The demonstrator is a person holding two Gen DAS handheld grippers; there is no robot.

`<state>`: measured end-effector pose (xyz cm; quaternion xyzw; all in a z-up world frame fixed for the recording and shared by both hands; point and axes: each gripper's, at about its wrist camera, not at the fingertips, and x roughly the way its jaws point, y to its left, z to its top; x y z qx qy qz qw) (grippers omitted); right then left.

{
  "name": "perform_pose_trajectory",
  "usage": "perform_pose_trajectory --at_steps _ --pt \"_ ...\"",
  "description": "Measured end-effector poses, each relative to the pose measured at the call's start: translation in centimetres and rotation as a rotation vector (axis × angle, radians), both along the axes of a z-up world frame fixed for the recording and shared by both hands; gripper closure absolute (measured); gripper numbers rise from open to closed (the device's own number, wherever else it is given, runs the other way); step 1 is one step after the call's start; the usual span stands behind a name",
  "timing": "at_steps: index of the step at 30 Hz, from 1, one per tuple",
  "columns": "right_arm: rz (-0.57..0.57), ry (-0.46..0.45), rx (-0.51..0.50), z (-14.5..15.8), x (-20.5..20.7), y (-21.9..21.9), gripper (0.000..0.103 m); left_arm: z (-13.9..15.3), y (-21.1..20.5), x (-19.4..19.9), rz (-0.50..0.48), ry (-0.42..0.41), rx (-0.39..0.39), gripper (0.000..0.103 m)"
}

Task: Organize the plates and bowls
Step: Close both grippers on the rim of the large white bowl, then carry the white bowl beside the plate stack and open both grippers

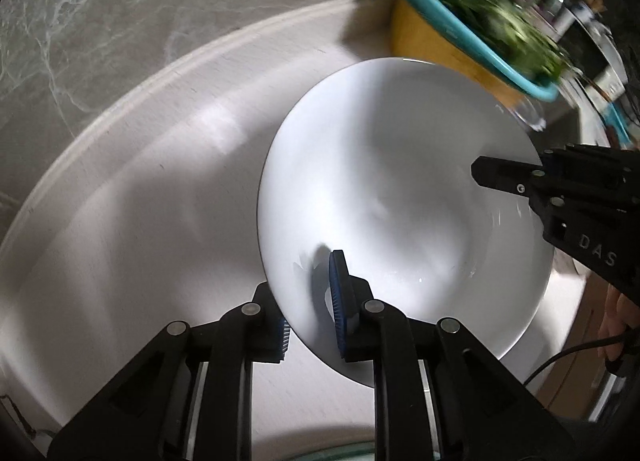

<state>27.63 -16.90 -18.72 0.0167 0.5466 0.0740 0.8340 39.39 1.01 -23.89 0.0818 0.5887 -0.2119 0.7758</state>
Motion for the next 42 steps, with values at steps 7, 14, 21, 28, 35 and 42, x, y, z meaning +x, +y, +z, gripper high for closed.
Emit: perform_pose_trajectory --at_steps 7,14,21,28,35,42 --pt "-0.116 0.017 0.066 -1.4 -8.5 -3.0 0.088 -1.2 -2.9 -4.6 -0.178 0.043 0.032 0.085" --pt "-0.238 0.070 0.123 -4.9 -13.1 -5.3 0.088 -3.7 -5.3 -6.0 -0.291 0.059 0.098 0.085" --pt "-0.284 0.078 0.162 -6.2 -15.8 -6.2 0.088 -6.1 -7.7 -9.8 -0.357 0.050 0.138 0.085" --pt "-0.283 0.079 0.161 -7.3 -15.5 -5.9 0.088 -7.8 -8.7 -9.7 -0.354 0.036 0.131 0.084" --pt "-0.259 0.056 0.137 -7.3 -15.3 -5.6 0.085 -8.4 -9.6 -9.2 -0.353 0.022 0.117 0.082" --pt "-0.294 -0.027 0.155 -4.7 -17.5 -6.8 0.044 -3.8 -5.8 -9.9 -0.274 -0.033 -0.002 0.035"
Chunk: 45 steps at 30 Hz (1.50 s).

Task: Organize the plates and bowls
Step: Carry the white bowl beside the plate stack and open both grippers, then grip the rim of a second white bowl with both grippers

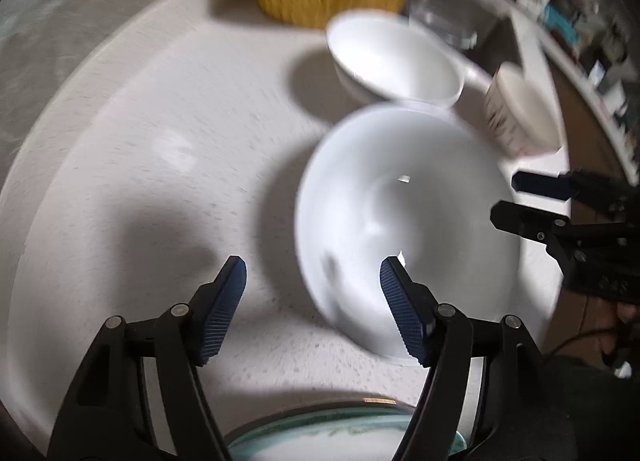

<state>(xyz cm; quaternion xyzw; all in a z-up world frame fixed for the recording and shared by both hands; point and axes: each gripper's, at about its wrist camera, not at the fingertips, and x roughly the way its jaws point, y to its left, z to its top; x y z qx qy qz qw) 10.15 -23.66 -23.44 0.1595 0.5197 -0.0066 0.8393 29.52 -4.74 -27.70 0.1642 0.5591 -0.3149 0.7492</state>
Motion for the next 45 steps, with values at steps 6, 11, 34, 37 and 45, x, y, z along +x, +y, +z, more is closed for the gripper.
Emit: perform_pose_trajectory --at_steps 6,11,34,37,45 --pt "-0.069 -0.066 0.046 2.0 -4.3 -2.3 0.032 3.3 5.5 -0.6 0.148 0.017 -0.111 0.028" --pt "-0.172 -0.013 0.136 1.9 -6.7 -4.1 0.032 4.2 6.5 0.0 0.147 0.015 -0.090 0.028" --pt "-0.125 0.126 0.144 0.8 11.9 -10.7 0.032 -1.1 -12.0 11.6 -0.109 0.042 0.155 0.028" --pt "-0.136 0.172 0.155 -0.3 12.6 -11.1 0.032 -1.9 -12.8 12.5 -0.119 0.054 0.152 0.028" --pt "-0.112 0.201 0.127 -1.7 13.9 -10.3 0.032 -2.7 -13.1 14.5 -0.092 0.091 0.110 0.047"
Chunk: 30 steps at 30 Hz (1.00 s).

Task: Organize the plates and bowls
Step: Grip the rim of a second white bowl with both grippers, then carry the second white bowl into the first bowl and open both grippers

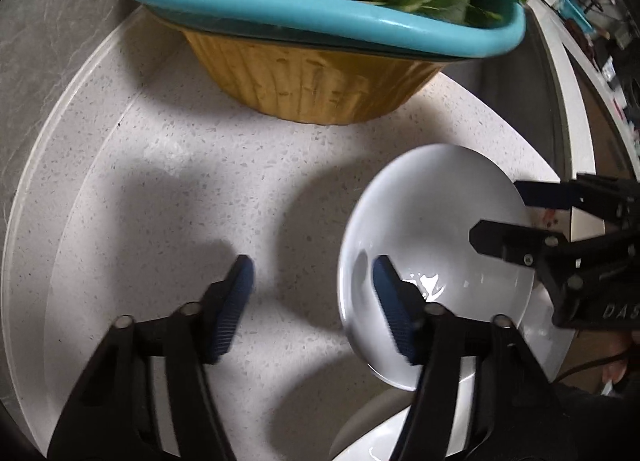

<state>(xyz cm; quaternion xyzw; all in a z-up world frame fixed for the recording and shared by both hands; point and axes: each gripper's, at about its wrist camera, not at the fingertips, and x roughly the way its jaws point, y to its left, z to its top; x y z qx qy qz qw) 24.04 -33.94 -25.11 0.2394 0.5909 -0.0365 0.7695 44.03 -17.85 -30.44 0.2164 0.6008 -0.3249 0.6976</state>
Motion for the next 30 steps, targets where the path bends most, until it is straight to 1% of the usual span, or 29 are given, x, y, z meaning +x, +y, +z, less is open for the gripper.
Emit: perform_pose_trajectory --at_steps 1,2,6,8,9,10,11,12,13,14,15,16,17,19,23,30 --pt "0.001 0.000 0.001 0.0 0.0 0.0 0.032 -0.1 0.2 0.1 0.003 0.009 -0.002 0.048" --pt "-0.002 0.000 0.002 0.0 0.0 0.1 0.032 -0.2 0.2 0.2 0.001 0.015 -0.002 0.052" --pt "0.011 0.014 -0.023 0.1 0.3 0.5 0.032 -0.6 0.3 0.3 0.003 0.027 -0.013 0.054" --pt "0.033 0.018 -0.048 0.1 0.5 1.0 0.032 -0.7 0.4 0.2 0.005 0.037 -0.025 0.062" --pt "0.045 0.015 -0.058 0.2 0.6 1.2 0.038 -0.6 0.3 0.1 0.002 0.036 -0.029 0.065" --pt "0.065 0.019 -0.053 0.0 0.7 1.5 0.053 -0.6 0.2 0.1 -0.002 0.033 -0.033 0.071" --pt "0.082 0.033 -0.051 -0.2 0.9 1.7 0.059 -0.4 -0.1 -0.4 -0.008 0.032 -0.037 0.079" --pt "0.094 0.041 -0.060 -0.4 1.0 1.9 0.070 -0.3 -0.4 -1.0 -0.013 0.028 -0.037 0.081" --pt "0.106 0.042 -0.071 -0.5 1.1 2.1 0.078 -0.2 -0.7 -1.2 -0.022 0.017 -0.030 0.082" --pt "0.115 0.040 -0.074 -0.6 1.1 2.3 0.080 -0.2 -0.9 -1.5 -0.026 0.013 -0.027 0.086" --pt "0.121 0.034 -0.069 -0.6 1.1 2.4 0.084 -0.3 -1.2 -1.7 -0.028 0.016 -0.029 0.088" --pt "0.129 0.028 -0.067 -0.5 1.1 2.5 0.089 -0.3 -1.4 -1.8 -0.029 0.018 -0.031 0.088" --pt "0.135 0.025 -0.073 -0.5 1.1 2.7 0.091 -0.3 -1.5 -1.9 -0.026 0.015 -0.026 0.088" --pt "0.141 0.018 -0.087 -0.4 1.1 2.8 0.091 -0.5 -1.6 -2.1 -0.018 0.014 -0.027 0.088" --pt "0.131 -0.011 -0.069 -0.1 0.8 2.3 0.094 -0.1 -1.4 -2.3 -0.012 0.016 -0.037 0.088" --pt "0.132 -0.073 -0.078 2.5 0.3 2.8 0.094 3.3 -0.1 -2.7 -0.005 -0.032 -0.057 0.089"
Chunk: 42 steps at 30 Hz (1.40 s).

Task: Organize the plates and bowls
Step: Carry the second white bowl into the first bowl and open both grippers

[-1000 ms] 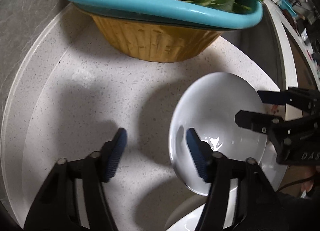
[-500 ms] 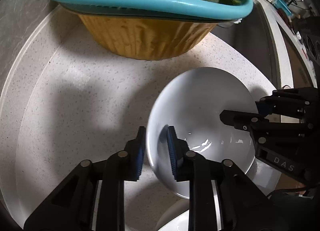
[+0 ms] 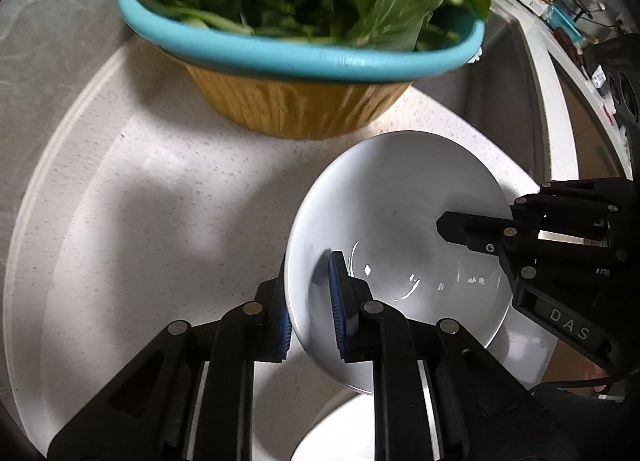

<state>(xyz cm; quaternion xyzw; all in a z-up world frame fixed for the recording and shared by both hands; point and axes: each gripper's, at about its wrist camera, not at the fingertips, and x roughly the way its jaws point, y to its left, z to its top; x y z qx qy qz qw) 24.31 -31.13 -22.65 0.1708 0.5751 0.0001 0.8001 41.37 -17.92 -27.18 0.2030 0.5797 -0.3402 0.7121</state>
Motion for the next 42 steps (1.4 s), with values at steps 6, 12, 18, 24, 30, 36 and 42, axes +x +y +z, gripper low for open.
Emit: perform_pose_trajectory --at_steps 6,12,18,24,30,36,42 --pt "0.015 -0.040 0.012 2.4 -1.2 1.0 0.094 2.6 1.3 -1.4 0.001 -0.025 -0.012 0.089" --pt "0.033 -0.059 0.021 4.1 -2.8 2.6 0.094 4.6 3.4 -4.0 -0.006 -0.036 -0.011 0.089" --pt "0.053 -0.068 0.033 4.6 -5.5 4.5 0.094 4.7 5.6 -6.8 -0.016 -0.030 0.000 0.089" --pt "0.055 -0.059 0.049 4.0 -7.8 5.9 0.094 3.7 7.2 -9.7 -0.020 -0.015 0.011 0.089" --pt "0.055 -0.038 0.051 3.2 -9.3 7.2 0.094 2.3 8.6 -11.9 -0.034 0.001 0.031 0.089" --pt "0.054 -0.016 0.052 2.0 -10.2 8.3 0.094 1.1 9.5 -12.6 -0.034 0.001 0.051 0.089" --pt "0.057 0.007 0.040 0.7 -9.9 9.1 0.094 -0.4 9.4 -12.1 -0.041 0.009 0.075 0.089"
